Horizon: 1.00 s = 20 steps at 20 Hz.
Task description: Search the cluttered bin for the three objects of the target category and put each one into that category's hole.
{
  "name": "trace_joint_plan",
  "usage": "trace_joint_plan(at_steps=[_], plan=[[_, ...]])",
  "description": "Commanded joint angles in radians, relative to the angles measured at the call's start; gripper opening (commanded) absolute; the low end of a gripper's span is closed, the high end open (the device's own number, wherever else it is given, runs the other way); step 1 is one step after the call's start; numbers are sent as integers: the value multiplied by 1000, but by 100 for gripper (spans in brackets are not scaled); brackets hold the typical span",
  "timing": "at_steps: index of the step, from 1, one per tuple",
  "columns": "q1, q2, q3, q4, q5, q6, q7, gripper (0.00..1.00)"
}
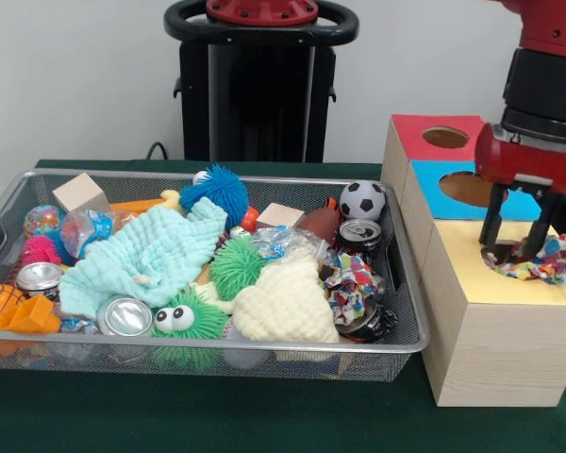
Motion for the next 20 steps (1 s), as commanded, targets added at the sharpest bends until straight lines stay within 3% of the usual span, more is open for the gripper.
trace_joint_plan(at_steps=[1, 13, 20], plan=[[7, -63, 16, -30, 3, 239, 245, 100], [14, -47, -1, -99, 1, 309, 272, 100], [11, -22, 17, -106, 12, 271, 277, 100]])
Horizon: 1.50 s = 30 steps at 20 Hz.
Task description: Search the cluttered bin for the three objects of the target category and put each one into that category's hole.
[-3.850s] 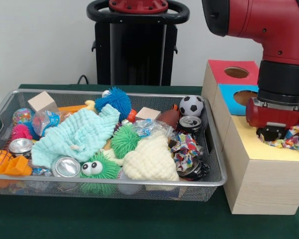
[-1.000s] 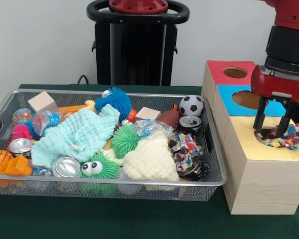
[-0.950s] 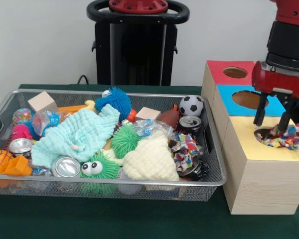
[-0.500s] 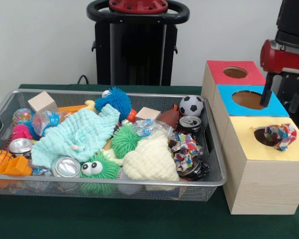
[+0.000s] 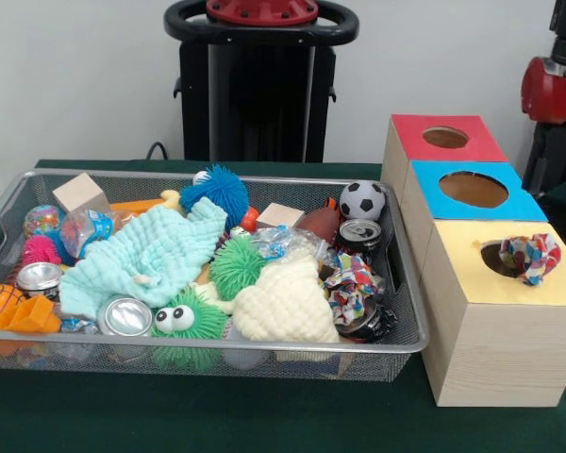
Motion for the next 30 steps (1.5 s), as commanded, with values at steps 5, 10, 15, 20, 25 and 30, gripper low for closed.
trace_joint_plan(at_steps=[5, 10, 15, 20, 25, 30], plan=[[-13, 54, 56, -17, 14, 60, 272, 100], [-28, 68, 72, -17, 18, 34, 256, 100], [-35, 62, 83, 7, 18, 6, 240, 100], [-28, 52, 79, 19, 18, 6, 242, 100], [-29, 55, 76, 11, 16, 9, 241, 100], [-39, 82, 88, 8, 14, -34, 231, 100]])
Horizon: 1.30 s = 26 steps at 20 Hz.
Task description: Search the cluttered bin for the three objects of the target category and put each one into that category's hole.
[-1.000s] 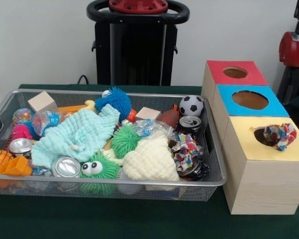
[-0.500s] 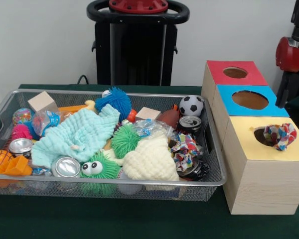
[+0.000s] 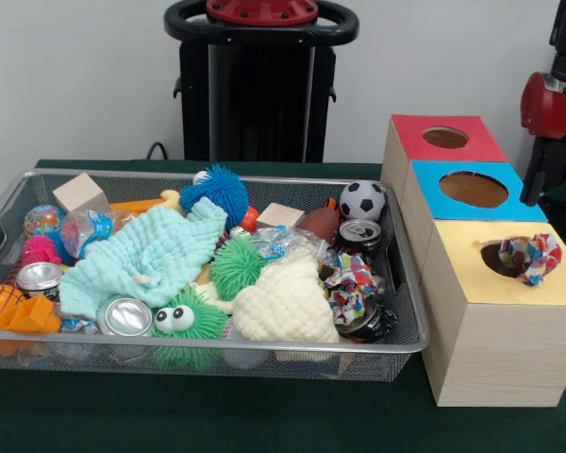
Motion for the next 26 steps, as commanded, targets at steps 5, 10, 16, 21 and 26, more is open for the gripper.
trace_joint_plan(at_steps=[5, 10, 16, 21, 26], plan=[[-64, 75, 117, 29, 13, -96, 205, 100], [-76, 90, 132, 35, 11, -135, 195, 100], [-79, 98, 142, 53, 9, -180, 193, 100], [-74, 101, 139, 65, 6, -200, 196, 100], [-64, 116, 130, 63, 4, -214, 204, 100]])
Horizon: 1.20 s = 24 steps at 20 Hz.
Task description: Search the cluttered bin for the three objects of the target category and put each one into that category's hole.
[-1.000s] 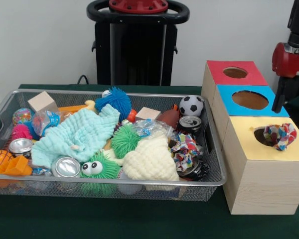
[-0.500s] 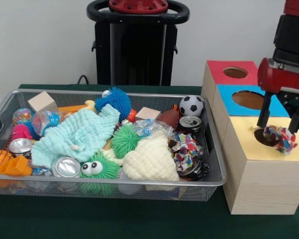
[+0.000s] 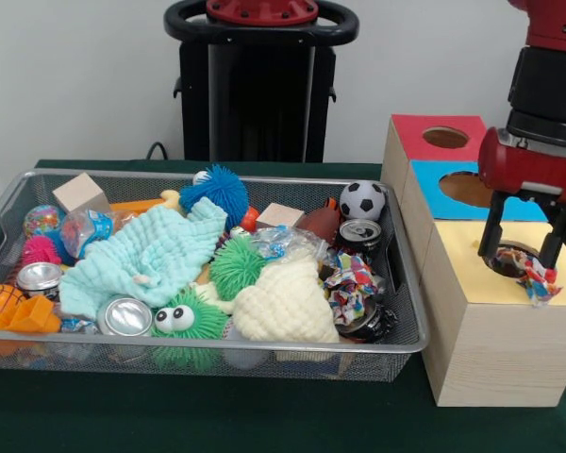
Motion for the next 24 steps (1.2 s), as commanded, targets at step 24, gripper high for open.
trace_joint_plan(at_steps=[24], plan=[[17, 51, 62, 67, -11, -23, 209, 100]])
